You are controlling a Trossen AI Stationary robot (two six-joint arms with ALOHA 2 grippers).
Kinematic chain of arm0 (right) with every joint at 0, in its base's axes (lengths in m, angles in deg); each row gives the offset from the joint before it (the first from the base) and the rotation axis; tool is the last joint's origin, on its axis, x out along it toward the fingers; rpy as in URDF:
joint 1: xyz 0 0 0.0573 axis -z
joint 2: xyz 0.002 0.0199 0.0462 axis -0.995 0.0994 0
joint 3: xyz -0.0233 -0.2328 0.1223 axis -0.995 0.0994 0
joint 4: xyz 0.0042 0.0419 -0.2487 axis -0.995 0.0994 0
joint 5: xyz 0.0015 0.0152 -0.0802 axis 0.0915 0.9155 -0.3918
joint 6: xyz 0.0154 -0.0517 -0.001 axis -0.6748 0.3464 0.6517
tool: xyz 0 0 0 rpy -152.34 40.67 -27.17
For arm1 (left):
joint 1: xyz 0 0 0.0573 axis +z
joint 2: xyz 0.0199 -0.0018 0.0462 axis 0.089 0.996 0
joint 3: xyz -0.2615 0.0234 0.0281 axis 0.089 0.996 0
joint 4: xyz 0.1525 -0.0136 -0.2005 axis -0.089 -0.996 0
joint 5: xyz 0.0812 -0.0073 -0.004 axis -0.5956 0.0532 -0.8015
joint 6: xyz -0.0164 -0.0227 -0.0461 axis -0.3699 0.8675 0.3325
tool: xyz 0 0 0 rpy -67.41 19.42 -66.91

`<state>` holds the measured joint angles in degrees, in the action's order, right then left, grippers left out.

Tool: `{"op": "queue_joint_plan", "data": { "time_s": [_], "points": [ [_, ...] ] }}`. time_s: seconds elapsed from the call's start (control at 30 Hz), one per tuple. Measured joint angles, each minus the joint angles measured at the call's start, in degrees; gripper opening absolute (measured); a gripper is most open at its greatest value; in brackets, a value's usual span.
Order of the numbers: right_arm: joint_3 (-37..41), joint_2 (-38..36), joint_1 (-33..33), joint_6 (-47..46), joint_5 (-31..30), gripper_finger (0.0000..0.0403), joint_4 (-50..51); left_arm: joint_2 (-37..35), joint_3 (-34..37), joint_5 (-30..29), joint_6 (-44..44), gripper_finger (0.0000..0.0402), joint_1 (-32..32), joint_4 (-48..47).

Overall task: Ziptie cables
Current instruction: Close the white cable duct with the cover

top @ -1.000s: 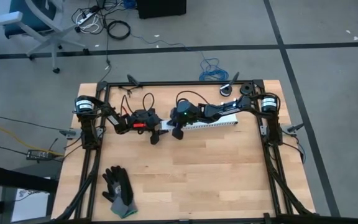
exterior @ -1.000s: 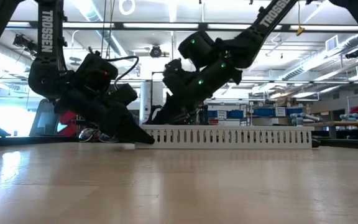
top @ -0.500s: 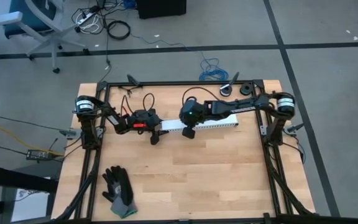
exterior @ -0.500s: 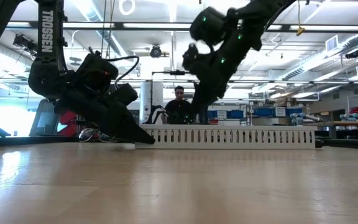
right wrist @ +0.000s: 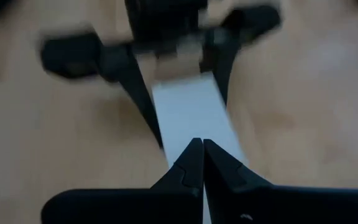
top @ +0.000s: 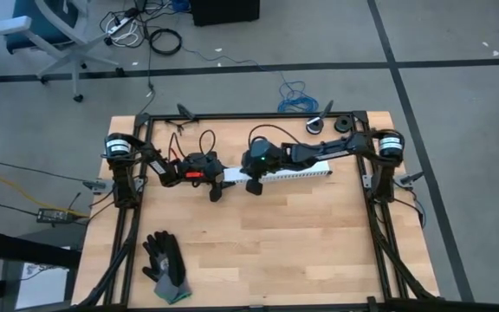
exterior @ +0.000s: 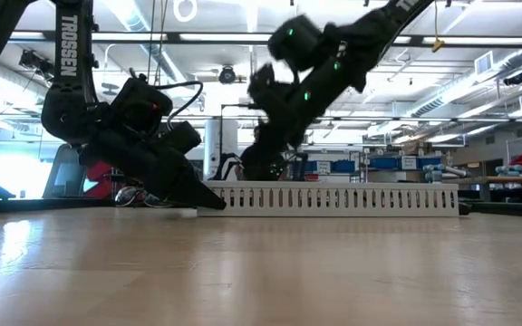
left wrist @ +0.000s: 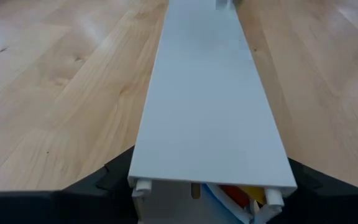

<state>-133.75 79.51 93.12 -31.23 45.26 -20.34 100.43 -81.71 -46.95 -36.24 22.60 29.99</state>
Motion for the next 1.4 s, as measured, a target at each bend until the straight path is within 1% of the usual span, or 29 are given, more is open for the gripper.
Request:
{"op": "queue_joint_plan", "data": {
  "time_s": [0.17,0.3,0.53,0.6,0.7,0.83,0.97,1.1,1.2,1.3,1.4],
  "points": [
    [-0.1,-3.7,-0.6,0.8,-1.0,0.0,2.8,0.0,0.0,0.0,0.2,0.0255,0.0,0.0],
    [-0.1,-5.6,-1.7,1.2,-2.1,0.0,2.8,0.0,0.0,-0.1,0.3,0.0255,0.0,0.1],
    [-0.1,-6.0,-2.9,0.9,-2.2,0.0,3.7,0.0,0.0,-0.1,4.1,0.0257,-0.3,0.4],
    [-0.1,-6.0,-3.1,0.1,-2.3,0.0,5.0,0.0,0.0,-0.1,4.1,0.0265,-0.3,0.4],
    [-0.1,-6.0,-3.4,-0.5,-2.3,0.0,5.9,0.1,0.0,-0.3,4.3,0.0287,-0.5,-0.5],
    [-0.1,-6.0,-4.0,-0.8,-2.5,0.0,5.9,0.1,0.0,-3.0,4.2,0.0325,-1.1,-0.2],
    [-0.1,-6.0,-4.6,-0.9,-4.4,0.0,6.2,0.1,0.0,-4.9,4.0,0.0353,-1.4,1.0],
    [-0.2,-6.0,-5.1,-1.3,-6.4,0.0,8.1,0.1,0.0,-4.9,4.3,0.0361,-1.4,0.3],
    [-0.2,-6.0,-5.2,-1.5,-6.7,0.0,10.7,0.0,0.0,-4.5,5.5,0.0362,-1.4,-0.7],
    [-0.2,-6.0,-5.1,-2.6,-6.7,0.0,12.8,-0.8,0.3,-1.6,5.8,0.0363,-1.3,-1.1],
    [-0.2,-6.0,-5.1,-2.7,-6.7,0.0,13.7,-3.4,1.2,0.7,5.7,0.0363,-1.4,-1.9]
  ]
}}
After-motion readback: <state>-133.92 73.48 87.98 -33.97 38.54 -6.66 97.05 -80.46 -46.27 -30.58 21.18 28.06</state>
